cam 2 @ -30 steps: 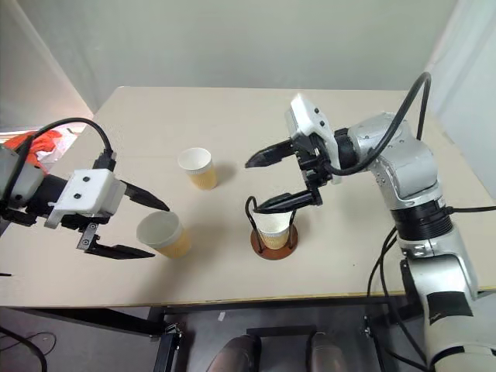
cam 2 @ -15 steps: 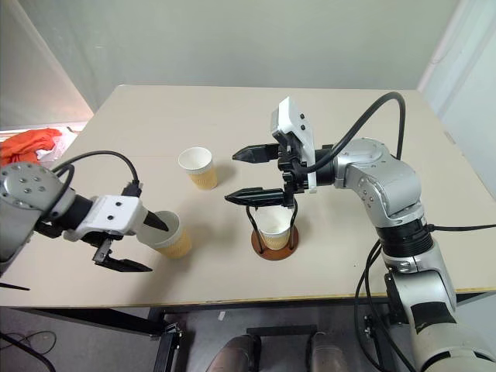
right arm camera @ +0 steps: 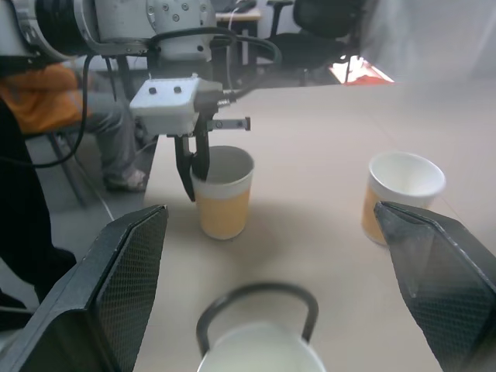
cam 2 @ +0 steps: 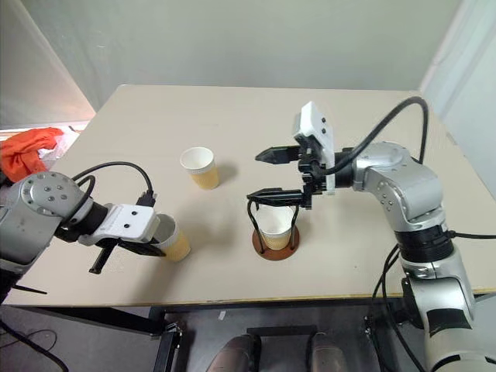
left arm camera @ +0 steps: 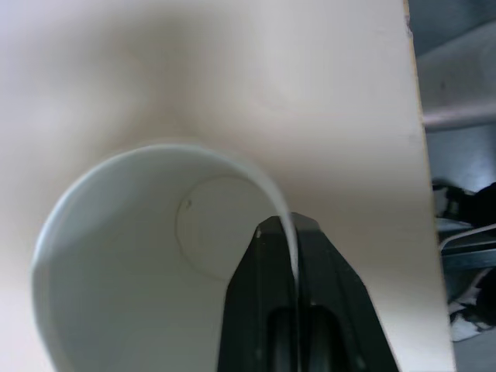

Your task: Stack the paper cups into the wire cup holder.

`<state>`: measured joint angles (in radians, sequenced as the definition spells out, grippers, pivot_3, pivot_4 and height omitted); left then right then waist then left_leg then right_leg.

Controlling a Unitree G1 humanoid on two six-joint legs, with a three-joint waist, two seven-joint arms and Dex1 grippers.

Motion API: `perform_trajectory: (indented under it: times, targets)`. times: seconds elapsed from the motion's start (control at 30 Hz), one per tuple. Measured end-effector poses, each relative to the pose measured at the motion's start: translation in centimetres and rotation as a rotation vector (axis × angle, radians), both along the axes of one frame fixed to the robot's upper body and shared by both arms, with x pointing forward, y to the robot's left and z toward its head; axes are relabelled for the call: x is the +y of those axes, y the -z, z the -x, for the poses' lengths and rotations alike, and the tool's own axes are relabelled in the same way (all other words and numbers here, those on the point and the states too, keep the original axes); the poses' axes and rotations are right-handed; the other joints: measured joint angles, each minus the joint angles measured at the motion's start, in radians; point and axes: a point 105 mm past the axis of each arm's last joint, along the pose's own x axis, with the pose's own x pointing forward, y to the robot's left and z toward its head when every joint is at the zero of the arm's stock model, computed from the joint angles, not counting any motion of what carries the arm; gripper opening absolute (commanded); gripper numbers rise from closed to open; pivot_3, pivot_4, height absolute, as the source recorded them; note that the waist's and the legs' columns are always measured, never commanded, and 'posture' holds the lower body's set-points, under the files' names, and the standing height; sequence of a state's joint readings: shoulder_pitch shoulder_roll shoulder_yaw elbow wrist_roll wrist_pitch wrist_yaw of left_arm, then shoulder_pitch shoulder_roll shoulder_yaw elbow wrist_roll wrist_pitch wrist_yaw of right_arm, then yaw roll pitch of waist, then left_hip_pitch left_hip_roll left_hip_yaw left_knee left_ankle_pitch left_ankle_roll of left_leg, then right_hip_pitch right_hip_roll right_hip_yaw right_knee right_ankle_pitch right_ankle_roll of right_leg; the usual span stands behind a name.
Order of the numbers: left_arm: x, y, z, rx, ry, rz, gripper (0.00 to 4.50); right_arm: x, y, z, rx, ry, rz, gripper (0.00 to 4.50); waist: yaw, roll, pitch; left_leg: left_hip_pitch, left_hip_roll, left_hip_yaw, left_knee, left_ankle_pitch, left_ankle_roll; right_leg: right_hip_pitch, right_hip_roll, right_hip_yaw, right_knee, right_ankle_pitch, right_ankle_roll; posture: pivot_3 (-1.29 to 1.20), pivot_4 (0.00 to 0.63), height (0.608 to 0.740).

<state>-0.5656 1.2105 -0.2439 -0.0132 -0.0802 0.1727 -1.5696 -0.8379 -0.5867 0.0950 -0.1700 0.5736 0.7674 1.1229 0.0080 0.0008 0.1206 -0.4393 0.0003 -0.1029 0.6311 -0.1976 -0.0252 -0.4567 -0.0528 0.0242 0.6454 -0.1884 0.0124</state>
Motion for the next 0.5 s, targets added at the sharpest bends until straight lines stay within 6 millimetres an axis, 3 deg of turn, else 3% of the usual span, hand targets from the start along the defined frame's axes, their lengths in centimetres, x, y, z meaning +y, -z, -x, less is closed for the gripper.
perform_trajectory:
  times: [0.13, 0.3, 0.4, 0.5]
  targets:
    - [-1.3, -2.4, -0.7, -0.044, 0.045, 0.083, 0.02, -3.8, 0.3, 1.0, 0.005, 0.070, -0.013, 4.50, 0.006, -0.001, 0.000, -0.002, 0.000, 0.000, 0.001, 0.000, 0.000, 0.000, 0.000, -0.001, -0.001, 0.002, 0.003, 0.00, 0.150, 0.740]
    - [-4.9, -10.0, -1.2, -0.194, 0.200, 0.254, 0.02, -8.5, 1.8, 3.1, 0.066, 0.188, 0.016, 4.50, 0.013, -0.002, 0.000, -0.004, -0.001, 0.000, 0.002, 0.000, 0.000, 0.001, 0.000, 0.000, -0.004, 0.005, 0.009, 0.00, 0.150, 0.740]
    - [-8.9, -13.6, -0.7, -0.245, 0.384, 0.358, 0.02, -9.7, 2.2, 3.7, 0.078, 0.239, 0.024, 4.50, 0.012, -0.002, 0.000, -0.002, -0.002, 0.000, 0.003, 0.000, 0.001, 0.005, -0.001, 0.000, -0.008, 0.004, 0.014, 0.00, 0.150, 0.740]
    - [-12.2, -14.5, -0.6, -0.231, 0.540, 0.396, 0.02, -9.3, 2.0, 3.9, 0.059, 0.244, 0.021, 4.50, 0.006, 0.000, 0.000, 0.001, -0.003, 0.001, 0.004, 0.002, 0.004, 0.010, -0.001, 0.003, -0.012, 0.007, 0.021, 0.00, 0.150, 0.740]
